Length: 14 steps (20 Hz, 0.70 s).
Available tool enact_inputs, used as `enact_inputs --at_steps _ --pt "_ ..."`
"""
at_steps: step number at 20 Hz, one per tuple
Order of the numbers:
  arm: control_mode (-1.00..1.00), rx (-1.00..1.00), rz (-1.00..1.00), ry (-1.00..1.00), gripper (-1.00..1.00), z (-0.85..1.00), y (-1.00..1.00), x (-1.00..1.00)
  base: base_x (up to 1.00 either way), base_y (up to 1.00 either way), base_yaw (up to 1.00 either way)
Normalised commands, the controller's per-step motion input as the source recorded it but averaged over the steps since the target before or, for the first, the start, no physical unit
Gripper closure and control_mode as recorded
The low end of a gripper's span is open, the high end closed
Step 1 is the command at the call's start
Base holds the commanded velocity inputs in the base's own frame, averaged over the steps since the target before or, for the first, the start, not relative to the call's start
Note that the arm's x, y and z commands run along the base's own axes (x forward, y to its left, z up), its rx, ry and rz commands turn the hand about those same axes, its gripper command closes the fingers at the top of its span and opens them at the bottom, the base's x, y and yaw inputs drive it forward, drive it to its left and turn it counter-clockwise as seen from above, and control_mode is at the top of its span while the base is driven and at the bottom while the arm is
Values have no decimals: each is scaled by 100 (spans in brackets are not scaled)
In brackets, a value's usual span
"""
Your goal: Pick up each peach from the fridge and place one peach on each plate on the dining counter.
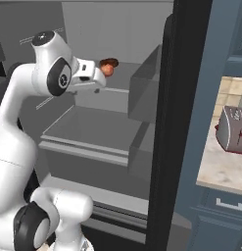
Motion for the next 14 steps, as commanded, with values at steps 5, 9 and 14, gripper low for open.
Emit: enact_inputs --at_steps 5,9,14 --pt "-100 3 0 3 -100 22 0 54 0 0 0" --pt "-100 1 0 4 -100 6 0 53 0 0 0" --pt "-100 1 1 0 -100 0 0 49 0 0 0"
